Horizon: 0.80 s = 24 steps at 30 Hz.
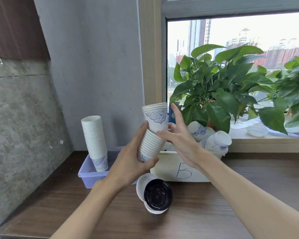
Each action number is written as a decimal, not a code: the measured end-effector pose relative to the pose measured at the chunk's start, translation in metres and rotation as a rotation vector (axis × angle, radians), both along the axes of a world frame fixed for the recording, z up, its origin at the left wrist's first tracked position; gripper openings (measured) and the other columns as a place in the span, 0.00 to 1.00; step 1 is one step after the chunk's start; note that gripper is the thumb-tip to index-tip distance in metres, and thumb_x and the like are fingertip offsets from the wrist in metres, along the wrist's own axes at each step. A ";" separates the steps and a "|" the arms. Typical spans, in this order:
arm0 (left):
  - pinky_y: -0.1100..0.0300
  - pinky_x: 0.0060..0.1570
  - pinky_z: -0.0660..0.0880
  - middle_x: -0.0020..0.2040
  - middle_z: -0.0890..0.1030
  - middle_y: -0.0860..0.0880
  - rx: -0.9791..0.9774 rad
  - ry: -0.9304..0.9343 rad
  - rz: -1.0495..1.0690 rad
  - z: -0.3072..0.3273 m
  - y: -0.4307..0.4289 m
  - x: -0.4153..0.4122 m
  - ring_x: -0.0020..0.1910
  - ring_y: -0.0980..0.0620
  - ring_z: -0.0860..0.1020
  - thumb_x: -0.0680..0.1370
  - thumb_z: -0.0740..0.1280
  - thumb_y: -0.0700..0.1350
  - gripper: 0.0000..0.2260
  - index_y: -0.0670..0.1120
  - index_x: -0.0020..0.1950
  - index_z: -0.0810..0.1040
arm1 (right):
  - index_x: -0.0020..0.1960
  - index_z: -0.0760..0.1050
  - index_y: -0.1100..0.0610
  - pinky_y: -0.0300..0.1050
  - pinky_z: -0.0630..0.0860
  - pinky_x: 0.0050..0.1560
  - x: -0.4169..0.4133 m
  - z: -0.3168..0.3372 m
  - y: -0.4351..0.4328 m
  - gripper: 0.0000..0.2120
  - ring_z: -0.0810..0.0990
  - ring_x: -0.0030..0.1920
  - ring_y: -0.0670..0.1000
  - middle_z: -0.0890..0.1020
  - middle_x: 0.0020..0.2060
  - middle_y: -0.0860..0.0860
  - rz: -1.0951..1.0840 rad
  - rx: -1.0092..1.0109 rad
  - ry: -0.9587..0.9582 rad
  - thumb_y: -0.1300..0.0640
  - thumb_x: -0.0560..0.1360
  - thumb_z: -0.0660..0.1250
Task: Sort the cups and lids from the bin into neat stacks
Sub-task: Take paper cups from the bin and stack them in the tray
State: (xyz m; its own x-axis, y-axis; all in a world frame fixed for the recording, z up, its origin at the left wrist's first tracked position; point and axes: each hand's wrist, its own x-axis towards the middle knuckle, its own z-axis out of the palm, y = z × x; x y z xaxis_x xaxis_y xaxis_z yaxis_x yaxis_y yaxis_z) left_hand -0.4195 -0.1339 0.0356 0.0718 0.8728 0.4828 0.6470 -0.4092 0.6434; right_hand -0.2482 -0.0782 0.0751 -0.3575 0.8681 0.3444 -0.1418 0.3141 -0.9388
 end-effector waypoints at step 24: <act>0.67 0.52 0.75 0.59 0.79 0.61 0.005 -0.071 -0.001 -0.001 0.001 0.004 0.53 0.60 0.80 0.72 0.75 0.48 0.47 0.77 0.73 0.46 | 0.64 0.62 0.46 0.44 0.74 0.53 0.006 -0.001 -0.001 0.26 0.79 0.54 0.50 0.77 0.58 0.55 -0.070 0.035 -0.040 0.55 0.73 0.72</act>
State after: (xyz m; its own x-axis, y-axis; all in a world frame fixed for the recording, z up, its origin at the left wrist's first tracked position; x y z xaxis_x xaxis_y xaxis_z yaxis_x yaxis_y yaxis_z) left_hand -0.4151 -0.1324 0.0347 0.0376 0.8702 0.4912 0.5993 -0.4130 0.6858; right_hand -0.2418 -0.0788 0.0744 -0.3102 0.8791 0.3618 -0.0806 0.3549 -0.9314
